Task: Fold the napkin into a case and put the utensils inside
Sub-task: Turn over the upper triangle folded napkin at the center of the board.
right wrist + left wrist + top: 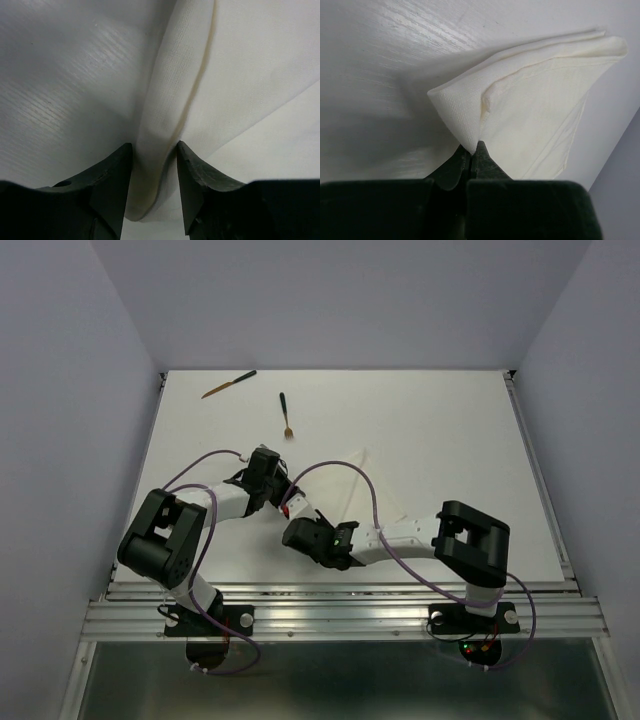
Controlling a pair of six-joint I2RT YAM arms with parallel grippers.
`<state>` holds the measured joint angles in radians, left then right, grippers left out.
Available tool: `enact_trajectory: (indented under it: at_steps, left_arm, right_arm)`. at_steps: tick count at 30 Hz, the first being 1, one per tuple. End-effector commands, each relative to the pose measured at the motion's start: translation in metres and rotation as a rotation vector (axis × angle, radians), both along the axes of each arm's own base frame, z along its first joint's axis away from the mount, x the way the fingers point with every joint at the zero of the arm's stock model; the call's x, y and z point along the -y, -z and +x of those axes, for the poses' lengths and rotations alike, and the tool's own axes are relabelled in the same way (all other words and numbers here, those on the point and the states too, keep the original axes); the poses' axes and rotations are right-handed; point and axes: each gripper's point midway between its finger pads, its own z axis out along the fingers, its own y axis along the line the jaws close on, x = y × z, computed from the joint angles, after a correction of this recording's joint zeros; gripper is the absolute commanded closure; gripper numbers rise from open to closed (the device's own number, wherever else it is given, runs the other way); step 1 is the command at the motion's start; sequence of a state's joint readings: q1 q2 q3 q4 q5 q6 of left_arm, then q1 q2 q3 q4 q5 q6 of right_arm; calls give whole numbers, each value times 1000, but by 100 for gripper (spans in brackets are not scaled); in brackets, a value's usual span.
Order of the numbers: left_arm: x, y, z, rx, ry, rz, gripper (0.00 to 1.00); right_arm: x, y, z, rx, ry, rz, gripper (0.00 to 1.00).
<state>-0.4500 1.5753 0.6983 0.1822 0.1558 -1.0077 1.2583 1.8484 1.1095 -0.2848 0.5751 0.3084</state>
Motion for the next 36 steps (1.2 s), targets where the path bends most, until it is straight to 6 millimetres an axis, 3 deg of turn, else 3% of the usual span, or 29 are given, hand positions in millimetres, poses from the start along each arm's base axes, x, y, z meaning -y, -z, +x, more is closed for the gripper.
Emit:
enact_trajectory:
  at_steps: [1,5,6,10,14,19,23,27,28,29,31,32,33,34,36]
  left_arm:
    - [-1,-9,10,26,-19,4,100]
    - [-1,-8,9,23,-17,5,100]
    - [-2,-8,9,23,-19,6,100]
    - [-3,-14,11,36,-14,5,100]
    - [-14,-31,18,65,0,36,100]
    - [-30,-77,37,165,2,56,100]
    - [-59,-97,40,174,-22,138,100]
    - [-102,-123,44,227,-114,173,100]
    - [-124,-139,49,256,-167,180,100]
    - [-138,-141,44,242,-178,214,100]
    - [-162,-168,45,286,-226,239,100]
    - [-187,-173,40,275,-273,281,100]
    - [-202,-185,37,291,-307,303,100]
    - [-223,-205,38,318,-362,328,100]
    - [-246,-218,27,302,-406,389,100]
  right_arm:
    - [-6,0,2,22,26,6,56]
    - [-1,2,4,31,58,-4,73]
    - [-1,1,5,36,62,-3,83]
    - [-4,-10,8,56,58,22,99]
    - [-20,-38,7,60,15,105,99]
    - [-48,-77,9,70,-43,212,99]
    - [-77,-103,10,70,-89,301,99]
    - [-114,-132,4,38,-172,418,99]
    - [-122,-132,3,27,-189,428,99]
    - [-136,-146,-1,15,-223,473,99]
    - [-151,-158,-3,4,-263,514,99]
    - [-162,-155,-10,-30,-308,524,99]
    - [-176,-175,-11,-26,-337,570,99]
    - [-185,-171,-13,-45,-356,574,99]
    - [-202,-181,-23,-89,-419,616,99]
